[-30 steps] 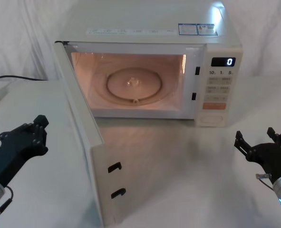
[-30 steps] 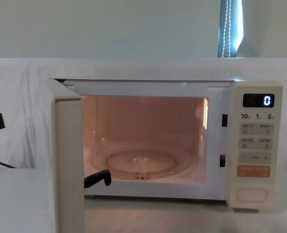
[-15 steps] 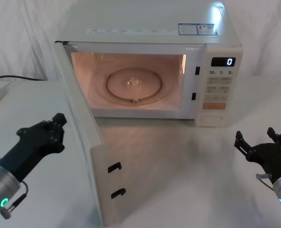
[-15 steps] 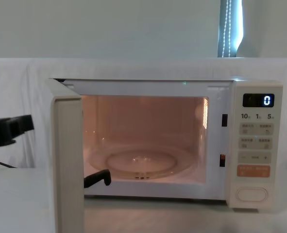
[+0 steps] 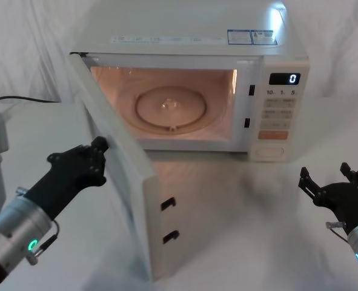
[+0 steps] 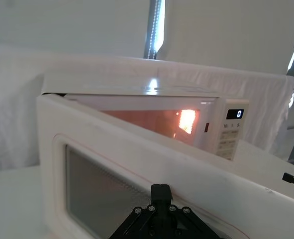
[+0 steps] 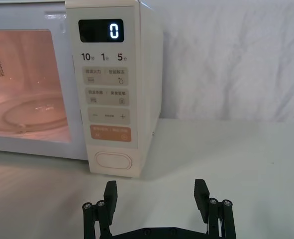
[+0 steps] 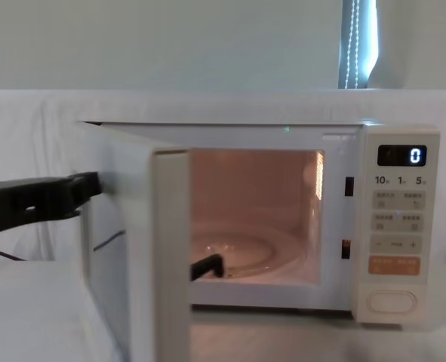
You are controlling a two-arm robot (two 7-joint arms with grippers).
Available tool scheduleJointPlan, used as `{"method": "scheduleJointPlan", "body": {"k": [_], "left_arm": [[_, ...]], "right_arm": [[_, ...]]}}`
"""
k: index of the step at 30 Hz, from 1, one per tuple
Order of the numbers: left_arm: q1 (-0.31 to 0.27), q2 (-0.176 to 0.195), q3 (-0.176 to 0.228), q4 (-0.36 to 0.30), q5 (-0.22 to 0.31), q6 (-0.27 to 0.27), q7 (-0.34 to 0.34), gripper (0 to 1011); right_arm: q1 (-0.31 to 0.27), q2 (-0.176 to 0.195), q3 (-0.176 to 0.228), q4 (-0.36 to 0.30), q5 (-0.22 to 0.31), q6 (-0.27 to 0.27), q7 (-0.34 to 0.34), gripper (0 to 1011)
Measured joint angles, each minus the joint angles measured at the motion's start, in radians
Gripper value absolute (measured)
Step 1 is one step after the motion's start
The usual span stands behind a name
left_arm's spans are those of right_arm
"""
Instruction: Press the button to open the microwave door with one hand; close the microwave door with the other hand.
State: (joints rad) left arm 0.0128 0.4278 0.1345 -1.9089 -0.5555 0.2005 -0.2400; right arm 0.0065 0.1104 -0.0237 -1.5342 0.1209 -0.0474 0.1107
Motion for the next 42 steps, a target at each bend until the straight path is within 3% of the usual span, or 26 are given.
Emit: {"method": "scheduleJointPlan", "body": {"k": [11,21,42], "left_arm": [[-0.083,-0.016,0.074,0.032,0.025,-0.005,0.021,0],[-0.162,-0.063,0.148,0.094,0.108,-0.021,0.047,0],[-0.319,-0.201,0.195,0.275,0.237,-0.029,0.08,0]], "right_arm": [[0.0,0.0,0.0,0.0,0.0,0.0,0.0,1002],[0.0,0.0,0.0,0.0,0.0,0.0,0.0,1002],[0.0,0.0,0.0,0.0,0.0,0.0,0.0,1002]]}}
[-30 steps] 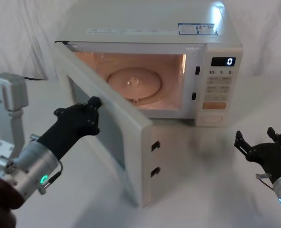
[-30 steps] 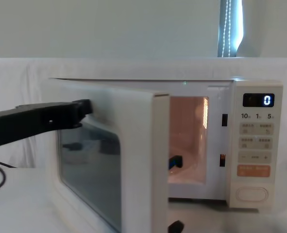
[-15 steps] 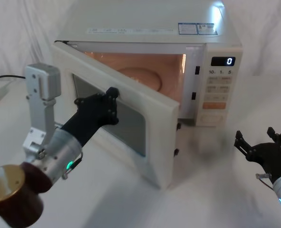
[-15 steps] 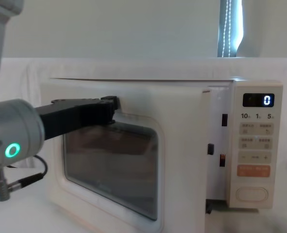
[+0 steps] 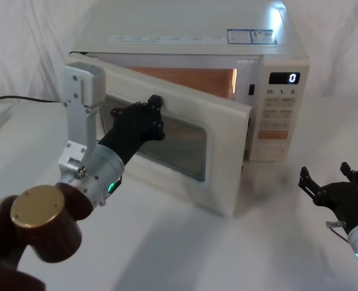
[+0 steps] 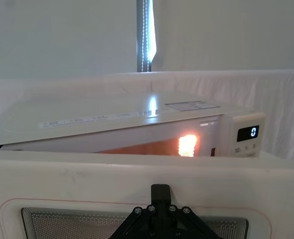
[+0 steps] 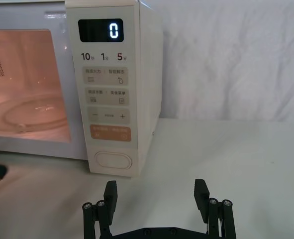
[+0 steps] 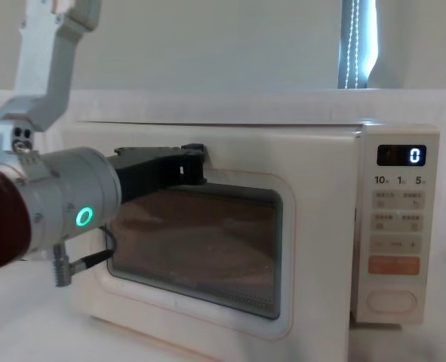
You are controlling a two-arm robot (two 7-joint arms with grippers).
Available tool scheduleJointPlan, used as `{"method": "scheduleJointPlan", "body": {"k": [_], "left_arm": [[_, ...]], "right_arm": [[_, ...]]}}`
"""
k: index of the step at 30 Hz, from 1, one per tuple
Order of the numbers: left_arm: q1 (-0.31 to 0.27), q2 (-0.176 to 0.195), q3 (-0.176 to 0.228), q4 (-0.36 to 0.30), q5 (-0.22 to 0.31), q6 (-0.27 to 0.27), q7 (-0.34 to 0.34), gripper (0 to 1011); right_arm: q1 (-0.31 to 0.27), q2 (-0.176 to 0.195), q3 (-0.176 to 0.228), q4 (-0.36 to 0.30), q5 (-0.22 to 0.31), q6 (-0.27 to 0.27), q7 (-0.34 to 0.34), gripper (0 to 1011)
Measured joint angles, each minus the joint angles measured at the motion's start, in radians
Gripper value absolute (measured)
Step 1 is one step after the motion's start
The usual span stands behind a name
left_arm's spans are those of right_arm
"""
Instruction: Press the button to open the microwave door with one hand; close the microwave door with the other hand.
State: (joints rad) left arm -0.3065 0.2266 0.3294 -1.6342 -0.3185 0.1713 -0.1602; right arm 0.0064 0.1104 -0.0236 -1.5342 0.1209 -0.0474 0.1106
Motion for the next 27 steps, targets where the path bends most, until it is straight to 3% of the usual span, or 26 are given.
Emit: {"method": "scheduleJointPlan", "body": {"k": [9,27], "left_arm": [[-0.067,-0.048,0.001,0.101,0.051,0.003,0.006,0],[-0.163,-0.121,-0.01,0.241,0.12,-0.01,0.004,0]], "right_arm": [[0.0,0.0,0.0,0.0,0.0,0.0,0.0,1002],[0.0,0.0,0.0,0.0,0.0,0.0,0.0,1002]]}}
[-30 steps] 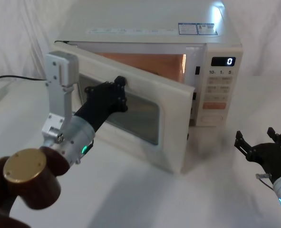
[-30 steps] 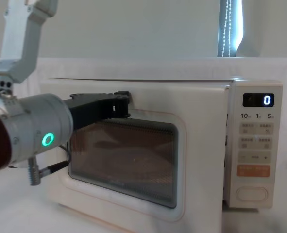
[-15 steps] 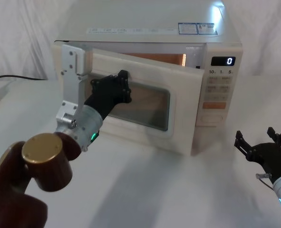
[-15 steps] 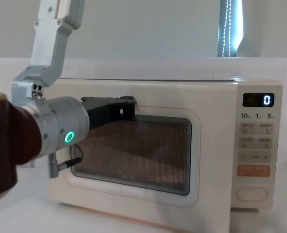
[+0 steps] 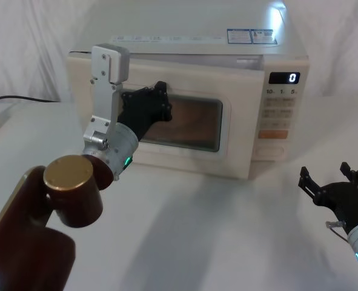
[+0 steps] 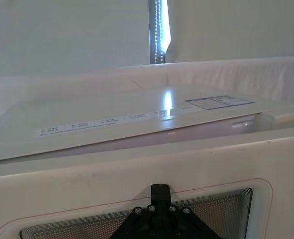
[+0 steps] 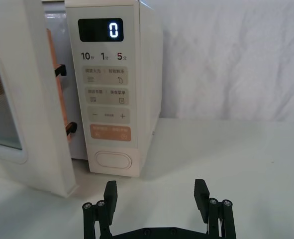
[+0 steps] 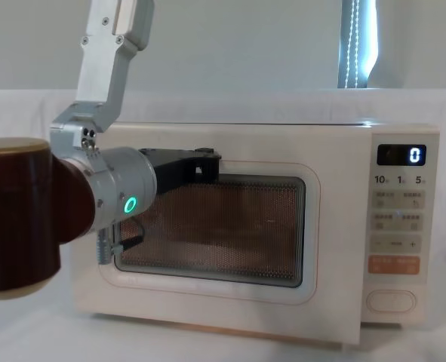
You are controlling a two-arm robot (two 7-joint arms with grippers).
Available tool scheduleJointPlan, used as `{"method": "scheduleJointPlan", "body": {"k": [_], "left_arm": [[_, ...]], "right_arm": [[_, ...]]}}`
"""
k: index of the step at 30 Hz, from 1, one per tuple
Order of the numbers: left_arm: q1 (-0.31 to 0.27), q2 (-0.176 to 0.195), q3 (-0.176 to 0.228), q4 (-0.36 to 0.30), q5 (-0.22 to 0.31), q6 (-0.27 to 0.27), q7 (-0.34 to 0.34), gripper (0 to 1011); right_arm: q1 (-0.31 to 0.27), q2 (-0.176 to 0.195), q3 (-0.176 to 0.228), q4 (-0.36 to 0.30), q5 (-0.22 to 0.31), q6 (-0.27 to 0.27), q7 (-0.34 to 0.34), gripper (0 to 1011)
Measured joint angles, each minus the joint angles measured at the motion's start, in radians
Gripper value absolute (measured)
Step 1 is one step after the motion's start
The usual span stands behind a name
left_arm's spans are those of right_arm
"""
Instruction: Press the button to open the microwave door with one hand; close the microwave door with the other hand.
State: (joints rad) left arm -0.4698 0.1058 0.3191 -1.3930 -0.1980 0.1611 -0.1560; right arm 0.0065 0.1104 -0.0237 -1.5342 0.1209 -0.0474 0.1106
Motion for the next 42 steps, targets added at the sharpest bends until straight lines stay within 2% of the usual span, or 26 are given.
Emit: {"method": "scheduleJointPlan", "body": {"k": [10,42], "left_arm": [[-0.03,-0.033,-0.015,0.045,0.02,-0.007,0.0,0],[-0.063,-0.073,-0.05,0.111,0.055,-0.018,0.0,0]], "right_arm": [[0.0,0.0,0.0,0.0,0.0,0.0,0.0,1002],[0.0,0.0,0.0,0.0,0.0,0.0,0.0,1002]]}}
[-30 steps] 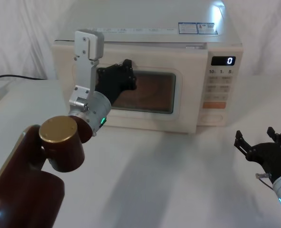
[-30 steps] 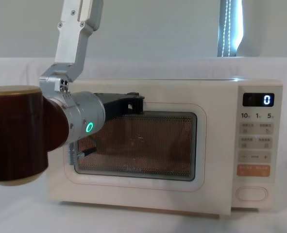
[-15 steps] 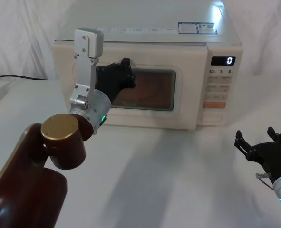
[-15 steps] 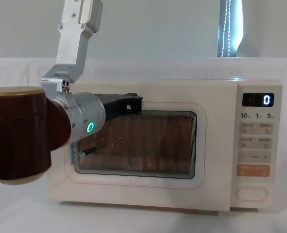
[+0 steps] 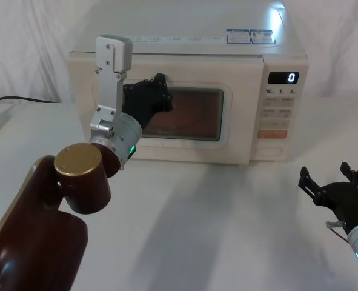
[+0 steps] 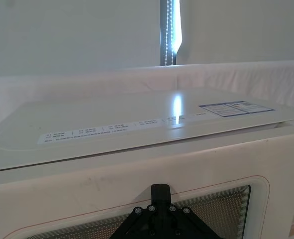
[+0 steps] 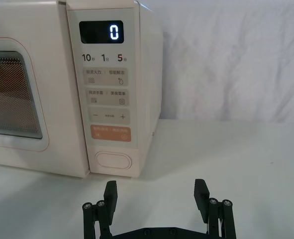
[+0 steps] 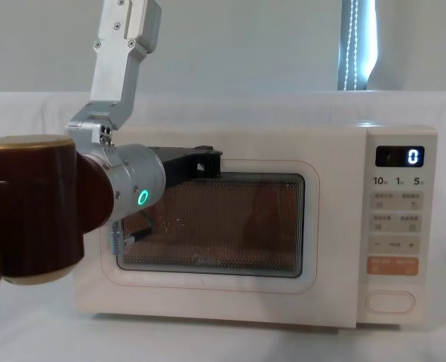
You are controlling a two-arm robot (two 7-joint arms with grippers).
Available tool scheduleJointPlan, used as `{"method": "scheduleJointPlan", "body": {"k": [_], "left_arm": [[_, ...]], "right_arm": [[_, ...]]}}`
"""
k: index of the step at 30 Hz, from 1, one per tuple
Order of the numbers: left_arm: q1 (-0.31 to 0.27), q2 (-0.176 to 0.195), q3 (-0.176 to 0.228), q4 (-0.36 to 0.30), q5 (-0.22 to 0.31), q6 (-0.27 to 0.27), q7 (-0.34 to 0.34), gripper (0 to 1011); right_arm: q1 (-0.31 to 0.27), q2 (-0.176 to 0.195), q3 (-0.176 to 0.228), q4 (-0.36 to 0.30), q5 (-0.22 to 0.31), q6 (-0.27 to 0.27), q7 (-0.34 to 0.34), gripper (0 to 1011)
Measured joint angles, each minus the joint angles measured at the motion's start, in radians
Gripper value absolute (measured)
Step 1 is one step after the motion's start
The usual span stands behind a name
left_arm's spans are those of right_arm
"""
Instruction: Press the button to open the microwave door with one hand; close the microwave door with the other hand.
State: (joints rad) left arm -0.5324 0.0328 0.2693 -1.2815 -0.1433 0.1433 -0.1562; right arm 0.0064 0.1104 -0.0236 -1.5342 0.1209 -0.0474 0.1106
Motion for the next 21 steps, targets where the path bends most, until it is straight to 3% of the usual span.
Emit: {"method": "scheduleJointPlan", "body": {"k": [21], "left_arm": [[-0.018,-0.022,-0.012,0.036,0.008,-0.002,0.006,0]], "right_arm": [[0.0,0.0,0.0,0.0,0.0,0.0,0.0,1002]]}}
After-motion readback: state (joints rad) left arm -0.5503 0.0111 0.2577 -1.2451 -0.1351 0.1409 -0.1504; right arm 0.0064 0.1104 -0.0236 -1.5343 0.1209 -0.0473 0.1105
